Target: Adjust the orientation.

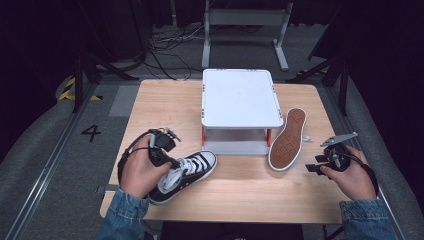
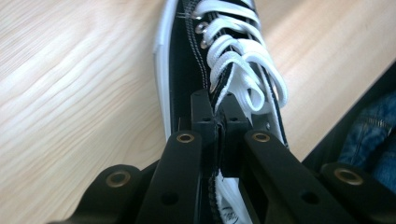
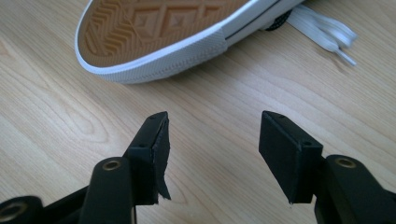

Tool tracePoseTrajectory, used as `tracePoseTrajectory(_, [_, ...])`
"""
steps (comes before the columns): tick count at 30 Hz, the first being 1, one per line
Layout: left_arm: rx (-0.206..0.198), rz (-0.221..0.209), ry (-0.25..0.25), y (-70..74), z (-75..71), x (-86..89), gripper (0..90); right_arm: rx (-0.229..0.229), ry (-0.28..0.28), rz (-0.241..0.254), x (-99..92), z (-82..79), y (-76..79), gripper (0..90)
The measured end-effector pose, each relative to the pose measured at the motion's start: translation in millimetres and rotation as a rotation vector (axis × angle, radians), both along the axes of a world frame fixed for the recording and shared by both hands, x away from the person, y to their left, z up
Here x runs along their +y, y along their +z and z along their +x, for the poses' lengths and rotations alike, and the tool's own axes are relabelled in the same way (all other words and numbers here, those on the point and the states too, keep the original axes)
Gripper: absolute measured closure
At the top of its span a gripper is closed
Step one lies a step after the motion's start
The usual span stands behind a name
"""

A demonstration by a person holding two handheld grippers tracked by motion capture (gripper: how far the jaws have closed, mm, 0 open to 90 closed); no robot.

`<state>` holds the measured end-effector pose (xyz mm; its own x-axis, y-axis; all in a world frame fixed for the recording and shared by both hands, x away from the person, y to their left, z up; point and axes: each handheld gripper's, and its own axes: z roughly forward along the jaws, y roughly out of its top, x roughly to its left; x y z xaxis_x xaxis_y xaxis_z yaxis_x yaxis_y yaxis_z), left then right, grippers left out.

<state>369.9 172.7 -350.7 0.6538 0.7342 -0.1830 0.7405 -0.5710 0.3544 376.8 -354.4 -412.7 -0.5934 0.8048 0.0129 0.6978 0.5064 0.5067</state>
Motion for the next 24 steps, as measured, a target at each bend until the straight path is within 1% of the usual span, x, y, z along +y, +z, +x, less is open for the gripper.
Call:
tracePoseTrajectory(2, [-0.026, -0.044, 0.078, 0.5, 2.4, 13.1, 88.0, 0.005, 0.008, -0.003, 2.8, 1.3, -0.4, 44.2])
tracePoseTrajectory(3, [-0.036, -0.051, 0.104, 0.9, 2.9, 15.8, 88.0, 0.005, 0.014, -0.005, 4.1, 1.7, -0.8, 44.1])
tracePoseTrajectory(5, [-0.072, -0.069, 0.199, 1.6, 4.3, 22.9, 88.0, 0.008, 0.012, -0.003, 4.7, 1.0, -1.2, 44.1])
tracePoseTrajectory(6, [-0.078, -0.076, 0.231, 1.7, 5.5, 26.6, 88.1, 0.01, 0.009, -0.003, 3.8, 0.2, -1.3, 44.2])
tracePoseTrajectory(7, [-0.078, -0.076, 0.231, 1.7, 5.5, 26.6, 88.0, 0.01, 0.009, -0.003, 3.8, 0.2, -1.3, 44.2])
tracePoseTrajectory(8, [-0.082, -0.077, 0.265, 0.7, 6.9, 30.3, 88.0, 0.008, 0.006, -0.001, 2.5, -0.5, -1.6, 44.2])
tracePoseTrajectory(9, [-0.081, -0.069, 0.285, -1.7, 8.1, 30.5, 88.0, 0.009, 0.001, -0.001, 0.9, -1.4, -1.7, 44.2])
tracePoseTrajectory(10, [-0.069, -0.071, 0.297, -6.0, 9.7, 28.7, 87.9, 0.01, -0.003, -0.002, -0.2, -2.0, -1.9, 44.2])
tracePoseTrajectory(11, [-0.036, -0.074, 0.292, -13.1, 12.9, 25.2, 87.7, 0.011, -0.006, -0.002, -1.1, -2.3, -2.1, 44.2])
tracePoseTrajectory(12, [-0.019, -0.063, 0.285, -17.2, 14.5, 22.4, 87.2, 0.01, -0.008, -0.002, -1.4, -2.4, -2.3, 44.2])
tracePoseTrajectory(13, [-0.003, -0.072, 0.272, -20.8, 15.2, 19.5, 87.1, 0.01, -0.007, -0.002, -1.3, -2.3, -2.1, 44.2])
tracePoseTrajectory(14, [0.01, -0.108, 0.248, -21.4, 14.4, 16.2, 86.7, 0.01, -0.006, -0.002, -0.8, -2.4, -2.0, 44.2])
tracePoseTrajectory(15, [0.021, -0.133, 0.233, -20.6, 12.8, 11.8, 84.6, 0.009, -0.002, -0.002, -0.2, -2.6, -1.9, 44.2])
tracePoseTrajectory(16, [0.021, -0.133, 0.233, -20.6, 12.8, 11.8, 82.8, 0.009, -0.002, -0.002, -0.2, -2.6, -1.9, 44.2])
tracePoseTrajectory(17, [0.042, -0.114, 0.204, -21.7, 12.1, 5.6, 82.8, 0.009, -0.002, -0.002, 0.1, -2.7, -2.0, 44.2])
tracePoseTrajectory(18, [0.069, -0.105, 0.175, -23.8, 11.8, 0.7, 82.1, 0.01, -0.003, -0.003, 0.1, -2.6, -2.1, 44.2])
tracePoseTrajectory(19, [0.103, -0.102, 0.13, -28.8, 12.4, -4.3, 81.7, 0.009, -0.002, -0.003, 0.2, -2.5, -2.2, 44.2])
tracePoseTrajectory(20, [0.109, -0.108, 0.135, -30.9, 12.8, -4.7, 82.1, 0.007, -0.001, -0.002, 0.6, -2.7, -2.0, 44.2])
tracePoseTrajectory(21, [0.116, -0.099, 0.131, -31.5, 13.7, -3.0, 82.3, 0.006, 0.002, -0.002, 0.9, -3.0, -1.6, 44.2])
tracePoseTrajectory(22, [0.119, -0.085, 0.13, -31.4, 13.4, -2.4, 81.5, 0.006, 0.002, 0.0, 1.1, -3.3, -1.3, 44.2])
tracePoseTrajectory(23, [0.114, -0.053, 0.122, -30.0, 12.7, 0.1, 80.3, 0.005, 0.003, 0.0, 1.1, -3.4, -1.2, 44.2])
tracePoseTrajectory(24, [0.102, -0.033, 0.114, -28.8, 12.7, 3.7, 76.0, 0.004, 0.004, 0.001, 1.0, -3.3, -1.2, 44.2])
